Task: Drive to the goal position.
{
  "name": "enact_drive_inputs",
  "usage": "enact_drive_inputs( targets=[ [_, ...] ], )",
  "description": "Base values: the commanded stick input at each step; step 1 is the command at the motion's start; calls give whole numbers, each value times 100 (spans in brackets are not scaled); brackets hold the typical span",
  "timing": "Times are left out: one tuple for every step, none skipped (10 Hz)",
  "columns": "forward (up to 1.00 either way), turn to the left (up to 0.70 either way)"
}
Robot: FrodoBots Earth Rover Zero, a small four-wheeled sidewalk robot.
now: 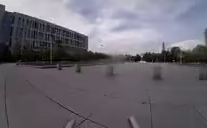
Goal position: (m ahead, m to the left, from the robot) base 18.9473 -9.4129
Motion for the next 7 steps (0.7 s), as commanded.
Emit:
enact_drive_inputs(
  targets=[
    [0,-45],
    [0,-45],
    [0,-45],
    [0,-45],
    [0,-26],
    [0,0],
    [0,0]
  ],
)
